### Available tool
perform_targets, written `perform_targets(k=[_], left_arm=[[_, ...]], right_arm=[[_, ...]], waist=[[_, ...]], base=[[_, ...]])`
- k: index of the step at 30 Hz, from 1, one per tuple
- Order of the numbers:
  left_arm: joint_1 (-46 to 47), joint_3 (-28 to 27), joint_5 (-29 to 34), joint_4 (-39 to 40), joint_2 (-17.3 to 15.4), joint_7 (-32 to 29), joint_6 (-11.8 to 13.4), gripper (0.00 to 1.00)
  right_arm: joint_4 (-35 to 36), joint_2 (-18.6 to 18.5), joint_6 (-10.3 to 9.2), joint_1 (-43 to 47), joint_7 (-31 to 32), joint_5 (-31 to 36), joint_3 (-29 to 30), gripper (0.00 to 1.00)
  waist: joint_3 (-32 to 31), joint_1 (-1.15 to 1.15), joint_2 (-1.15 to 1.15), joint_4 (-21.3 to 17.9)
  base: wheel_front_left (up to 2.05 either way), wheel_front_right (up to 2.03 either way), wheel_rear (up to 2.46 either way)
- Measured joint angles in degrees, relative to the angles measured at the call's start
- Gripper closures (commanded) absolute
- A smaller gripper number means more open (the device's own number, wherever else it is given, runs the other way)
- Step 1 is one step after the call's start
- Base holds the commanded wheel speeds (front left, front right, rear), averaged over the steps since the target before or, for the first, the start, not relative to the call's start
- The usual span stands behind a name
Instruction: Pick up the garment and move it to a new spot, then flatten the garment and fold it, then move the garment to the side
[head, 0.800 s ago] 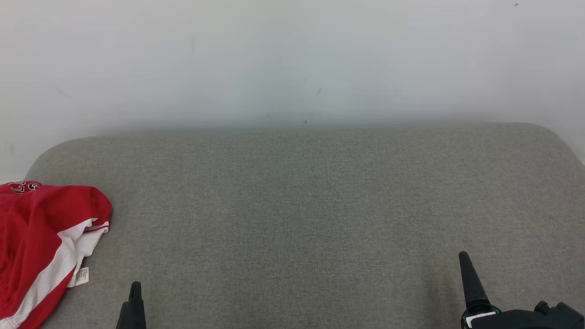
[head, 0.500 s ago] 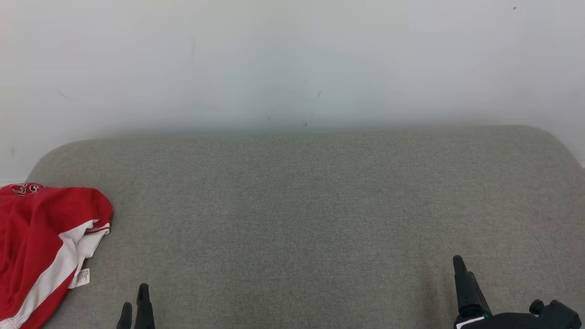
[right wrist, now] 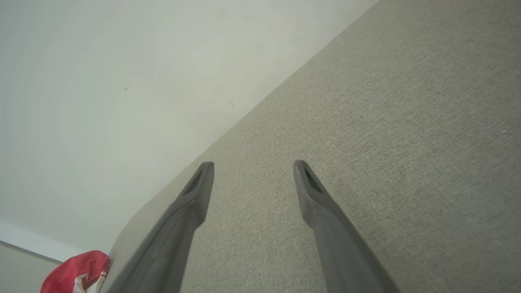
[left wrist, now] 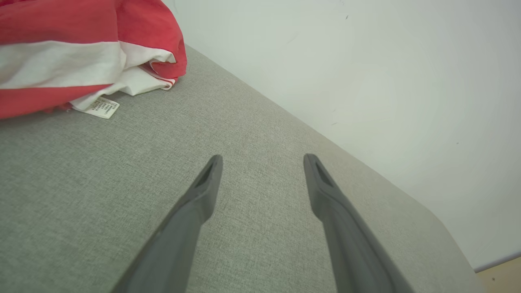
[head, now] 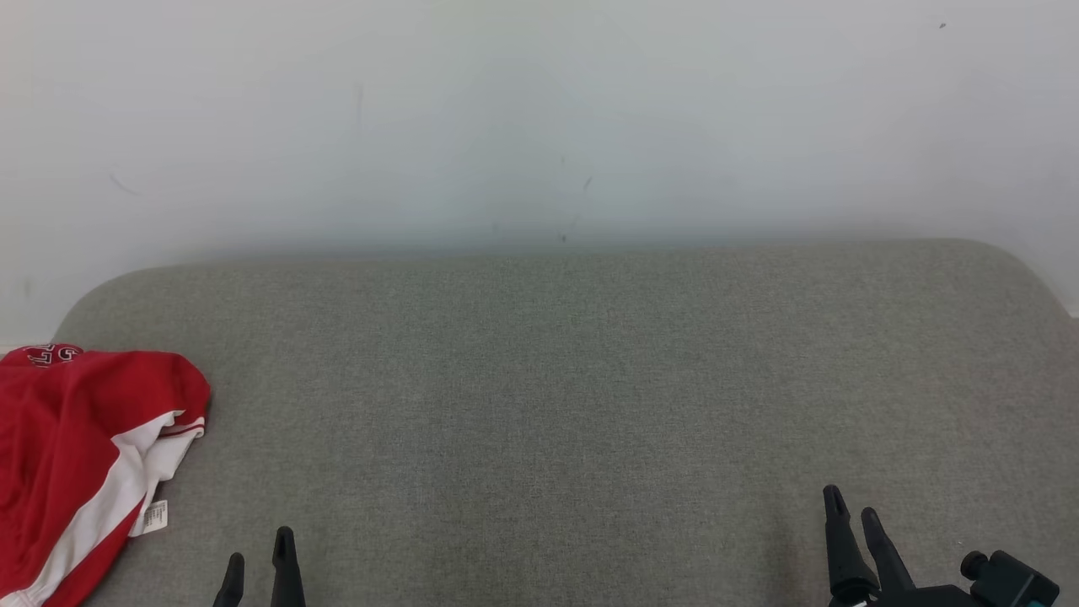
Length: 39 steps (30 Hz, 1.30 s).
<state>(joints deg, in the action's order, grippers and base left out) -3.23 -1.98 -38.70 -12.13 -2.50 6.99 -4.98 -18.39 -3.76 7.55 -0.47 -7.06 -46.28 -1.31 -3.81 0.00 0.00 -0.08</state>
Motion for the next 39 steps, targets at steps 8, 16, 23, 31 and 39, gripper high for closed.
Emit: perform_targets(k=[8, 16, 23, 31, 39], left_arm=[[-0.26, 0.42, 7.12, 0.51, -0.15, 1.09, -0.15, 0.0], [-0.64, 0.55, 12.52, 0.52, -0.24, 2.42, -0.57, 0.0], [-1.13, 0.64, 16.31, -0.51, -0.3, 3.36, -0.66, 0.0], [-1.19, 0.97, 21.39, -0.73, -0.47, 4.48, -1.09, 0.0], [-1.29, 0.81, 24.8, -1.18, -0.47, 5.5, -1.15, 0.0]], right_arm=[[-1.04, -0.08, 0.0, 0.31, -0.71, 6.72, -0.51, 0.0], [-1.58, -0.19, 0.0, 0.67, -1.36, 11.91, -0.96, 0.0], [-1.76, -0.2, 0.0, 0.99, -1.8, 15.69, -1.04, 0.0], [-2.08, -0.16, 0.0, 1.36, -2.88, 19.82, -1.34, 0.0], [-2.43, -0.09, 0.0, 1.61, -3.86, 23.01, -1.63, 0.0]], waist=[[-0.59, 0.0, 0.0, 0.12], [-1.15, 0.0, 0.0, 0.1], [-1.53, 0.0, 0.0, -0.02], [-1.75, 0.0, 0.0, -0.09], [-2.02, 0.0, 0.0, -0.04]], base=[[0.0, 0.0, 0.0], [0.0, 0.0, 0.0], [0.0, 0.0, 0.0], [0.0, 0.0, 0.0], [0.0, 0.0, 0.0]])
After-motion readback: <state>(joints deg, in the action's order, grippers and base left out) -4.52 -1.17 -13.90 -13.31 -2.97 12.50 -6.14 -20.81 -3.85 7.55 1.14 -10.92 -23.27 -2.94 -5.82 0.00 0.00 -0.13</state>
